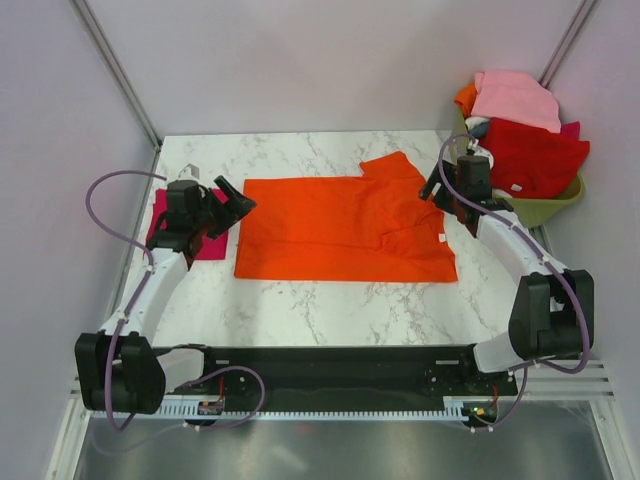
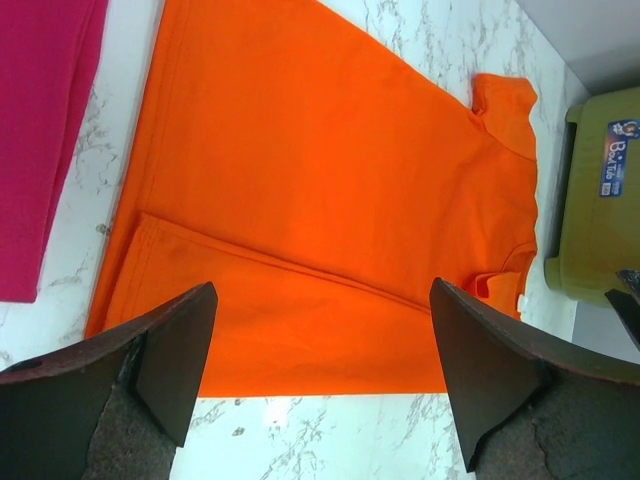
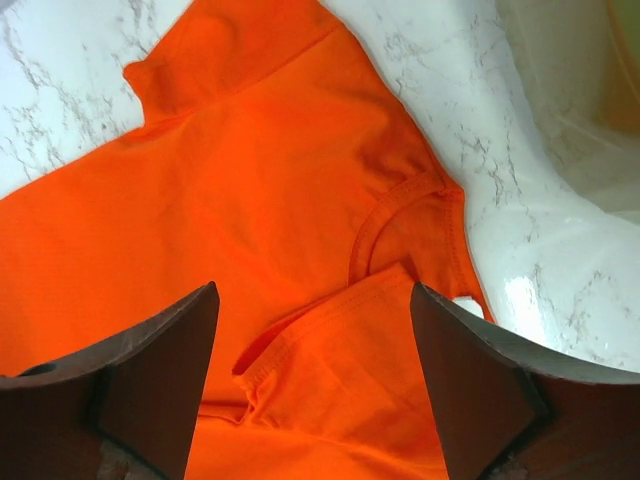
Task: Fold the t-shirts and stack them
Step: Fold the tshirt
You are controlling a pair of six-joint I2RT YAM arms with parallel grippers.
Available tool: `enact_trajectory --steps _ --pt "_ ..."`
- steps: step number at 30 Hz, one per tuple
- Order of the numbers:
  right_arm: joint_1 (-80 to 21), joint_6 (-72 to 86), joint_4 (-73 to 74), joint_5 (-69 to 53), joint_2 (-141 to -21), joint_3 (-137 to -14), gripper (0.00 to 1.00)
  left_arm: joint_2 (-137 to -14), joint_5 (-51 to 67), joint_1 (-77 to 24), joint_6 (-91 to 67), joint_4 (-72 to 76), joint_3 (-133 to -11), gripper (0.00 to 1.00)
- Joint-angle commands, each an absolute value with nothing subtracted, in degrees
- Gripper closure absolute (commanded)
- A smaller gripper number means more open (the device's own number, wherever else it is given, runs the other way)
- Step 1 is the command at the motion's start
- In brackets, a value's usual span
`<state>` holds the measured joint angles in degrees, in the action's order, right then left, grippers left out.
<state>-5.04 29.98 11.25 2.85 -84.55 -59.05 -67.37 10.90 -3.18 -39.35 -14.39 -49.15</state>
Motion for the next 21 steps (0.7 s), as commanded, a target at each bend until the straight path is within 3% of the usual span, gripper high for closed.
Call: enact_trajectory --steps 1,5,16,21 --pt "-5.2 28.7 9.6 2.5 -85.5 -64.2 0.15 -69.1 8.6 -2.9 -36.7 -10.5 -52.2 0.06" --pt "-5.3 29.4 9.6 1.8 -93.0 -69.8 0.31 -74.1 6.1 -2.9 -38.9 -5.5 -53.0 0.07" --pt "-5.7 28.6 10.5 4.7 -115.5 -92.4 0.33 -89.3 6.6 -2.9 -39.1 -0.7 -61.7 0.11" --pt "-5.8 27.8 14.0 4.6 -128.5 -108.9 0.33 -95.2 7.2 -3.0 -38.7 -0.4 -65.1 0.12"
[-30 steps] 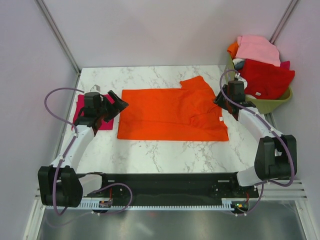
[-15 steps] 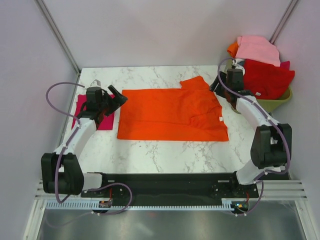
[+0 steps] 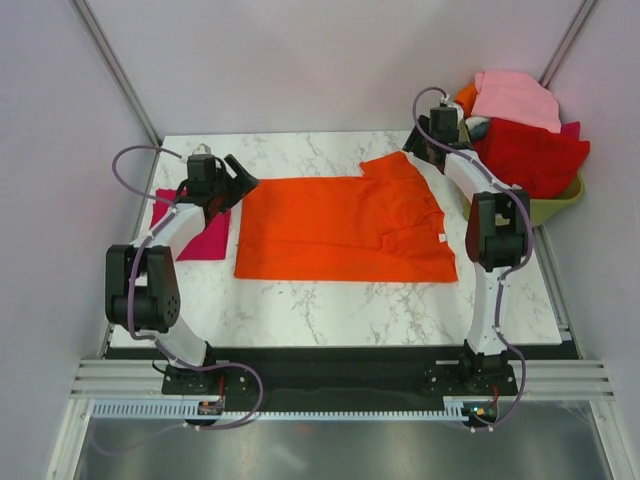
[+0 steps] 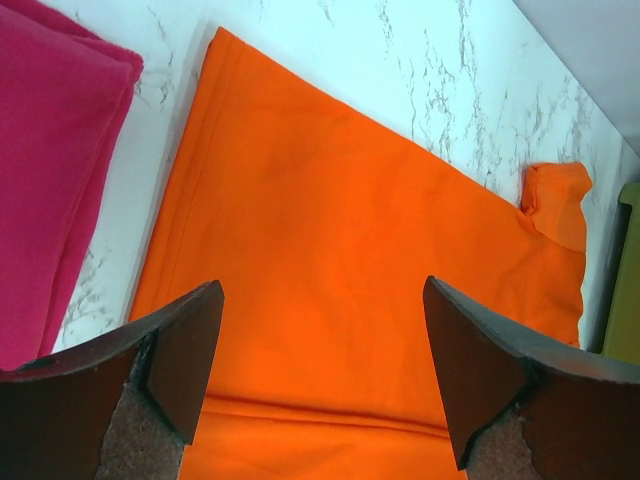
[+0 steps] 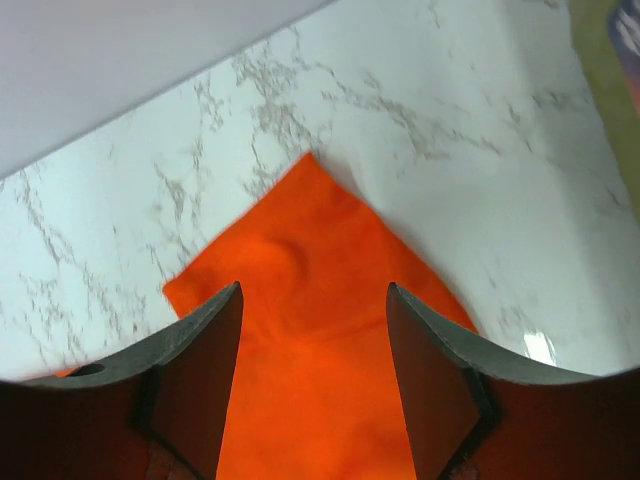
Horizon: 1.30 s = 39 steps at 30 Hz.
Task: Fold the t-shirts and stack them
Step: Fold the tshirt
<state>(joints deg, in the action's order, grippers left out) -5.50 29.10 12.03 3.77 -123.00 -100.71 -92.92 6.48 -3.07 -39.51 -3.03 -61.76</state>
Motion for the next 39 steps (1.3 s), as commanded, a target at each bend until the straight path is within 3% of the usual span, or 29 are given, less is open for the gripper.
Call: enact_trajectory --steps 1,11,20,24,26,33,39 --pt "-5.8 27.8 14.5 4.2 -132.4 -111.2 0.34 -95.9 7.6 -3.0 -38.6 -0.4 -65.7 0.12" --pt "-6.3 27.1 16.0 5.4 -148.8 -130.5 0.35 -102.1 7.2 -3.0 -34.8 -0.4 -71.4 0.13" --pt "-7.0 27.3 15.1 3.6 -152.9 -131.4 0.43 -110.4 6.2 -2.9 -31.1 -4.7 -80.5 0.14" --pt "-7.2 26.4 15.0 4.2 -152.1 -129.9 0.56 -113.3 6.5 -2.5 -30.5 -7.0 -84.8 0.15" --pt "-7.2 26.0 15.0 4.8 -151.5 -128.9 0.57 -114.1 7.2 -2.3 -30.6 -7.4 -85.7 0.17" --pt "-7.2 25.8 14.6 6.9 -149.2 -128.1 0.89 -117.0 7.3 -2.3 -29.4 -9.6 -88.8 0.23" --pt "-7.1 26.2 13.9 8.3 -148.6 -129.0 1.00 -120.8 7.5 -2.3 -29.2 -12.0 -94.3 0.33"
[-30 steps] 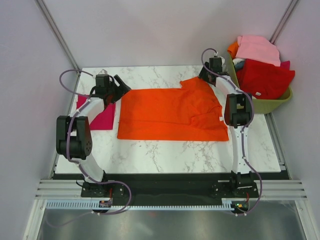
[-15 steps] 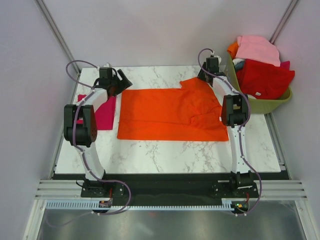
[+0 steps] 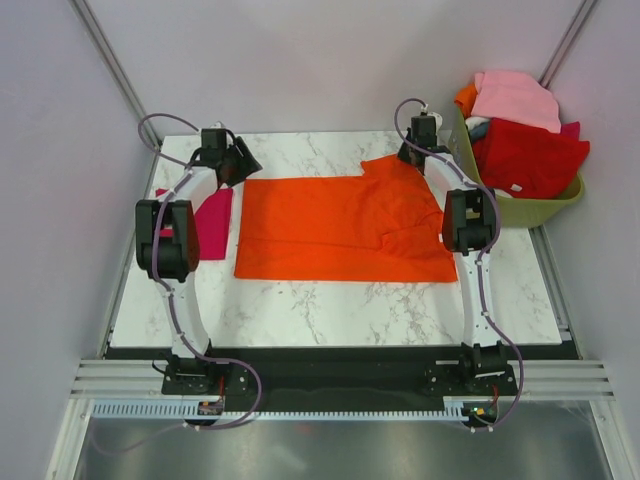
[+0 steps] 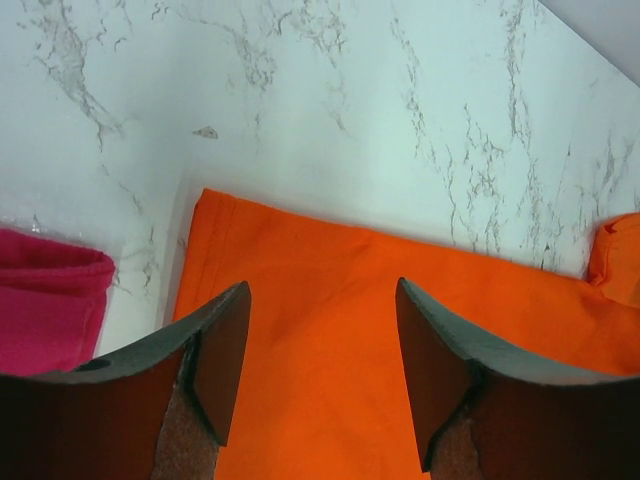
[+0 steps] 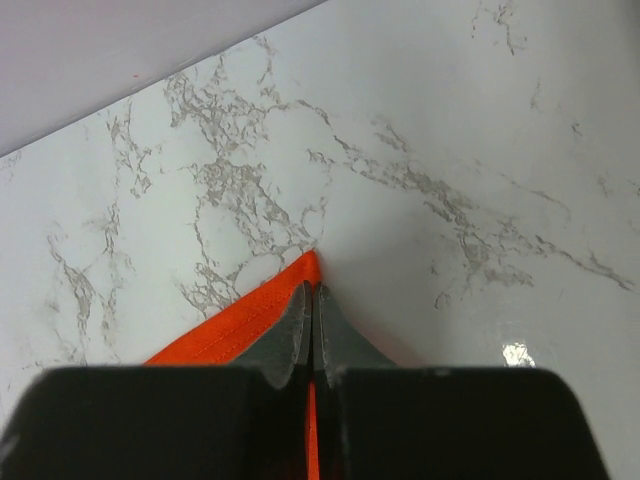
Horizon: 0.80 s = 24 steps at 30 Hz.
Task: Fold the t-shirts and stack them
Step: Fold the tshirt
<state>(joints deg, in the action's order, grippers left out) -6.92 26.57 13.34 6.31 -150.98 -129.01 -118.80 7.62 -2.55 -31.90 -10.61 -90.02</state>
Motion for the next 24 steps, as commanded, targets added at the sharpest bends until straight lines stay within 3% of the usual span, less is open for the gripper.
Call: enact_trajectory --steps 1,8,17,24 --pt "-7.1 26.3 13.5 8.2 -148.5 -128.8 1.00 -122.1 7.5 -2.3 -29.2 -12.6 -95.0 0.35" --pt "-6.9 26.7 7.9 5.1 -144.7 -122.5 1.00 -126.7 5.0 -2.3 -30.3 -15.2 -98.6 0.40" --pt "-6.6 27.2 6.4 3.9 -143.8 -120.6 1.00 -129.7 -3.6 -2.3 -30.9 -16.3 -101.2 0.40" --pt "-6.5 27.0 6.5 3.7 -143.5 -120.0 1.00 -131.9 -4.0 -2.0 -31.8 -17.6 -104.1 0.39"
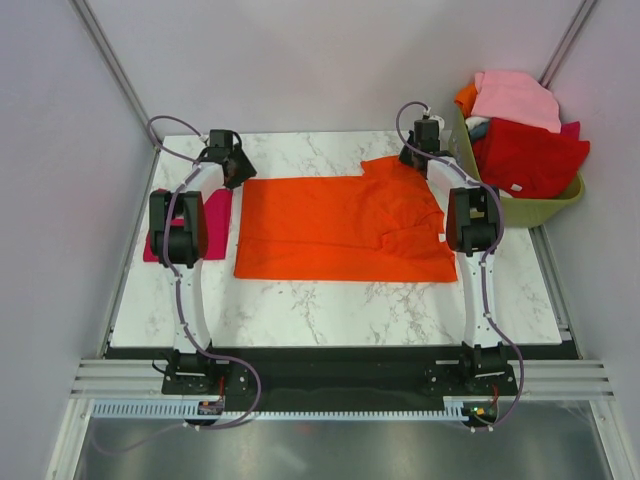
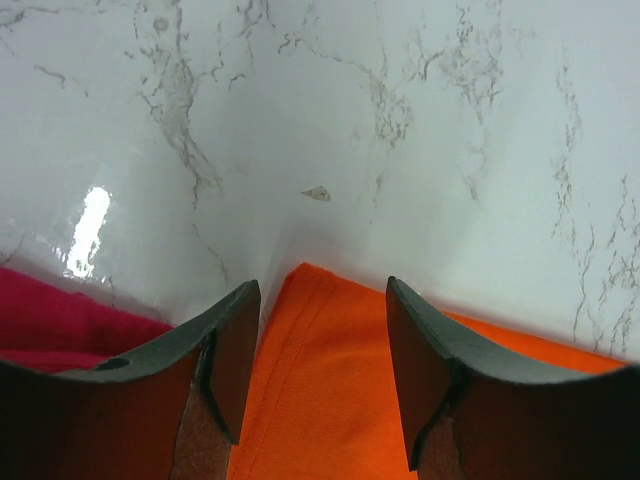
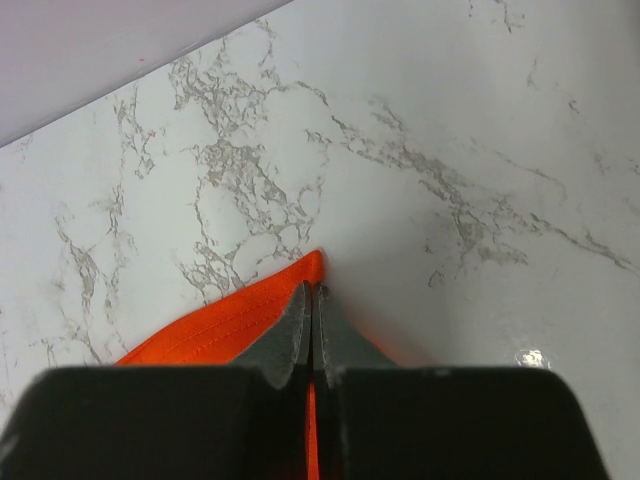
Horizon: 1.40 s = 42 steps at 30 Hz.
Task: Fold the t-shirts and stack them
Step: Fold the tshirt
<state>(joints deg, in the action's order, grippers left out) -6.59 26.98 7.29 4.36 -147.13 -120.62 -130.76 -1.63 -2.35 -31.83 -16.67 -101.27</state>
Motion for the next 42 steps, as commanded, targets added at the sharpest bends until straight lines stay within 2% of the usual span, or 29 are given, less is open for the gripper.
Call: enact_trajectory --steps 1,5,9,14,17,18,21,32,42 --pt "-6.5 27.0 6.3 3.6 -143.4 -119.9 1.00 -132.4 -4.0 -2.0 -31.9 -18.1 -104.9 0.39" --pt "-6.6 27.0 6.3 3.6 -143.3 -119.7 1.00 -134.3 -2.6 -2.0 -31.7 -19.2 -106.9 0.42" --pt "-6.4 27.1 6.4 3.5 -143.2 -119.5 1.00 -135.3 -0.7 -2.1 -31.6 -20.1 -108.3 0.55" --pt "-6.4 27.1 6.3 3.0 -142.6 -119.3 1.00 -136.1 -0.3 -2.1 -31.3 -20.5 -109.3 0.62" --pt "-6.4 27.0 6.3 3.0 -141.7 -118.7 1.00 -136.9 -0.3 -2.0 -30.9 -21.2 -110.7 0.74" --pt "-6.2 27.0 6.3 3.0 -141.4 -118.3 1.00 -137.1 -0.3 -2.0 -30.7 -21.6 -111.1 0.84" --pt "-5.7 27.1 6.3 2.5 -139.5 -116.9 1.00 -136.6 0.5 -2.0 -30.5 -21.6 -111.3 0.98" --pt "-4.7 27.6 6.3 0.7 -131.9 -112.2 1.00 -131.2 -2.5 -2.0 -28.9 -20.6 -107.8 0.98" --pt "-4.7 27.6 6.2 -1.5 -127.1 -106.5 1.00 -122.8 -3.4 -2.0 -28.7 -12.3 -96.9 0.98"
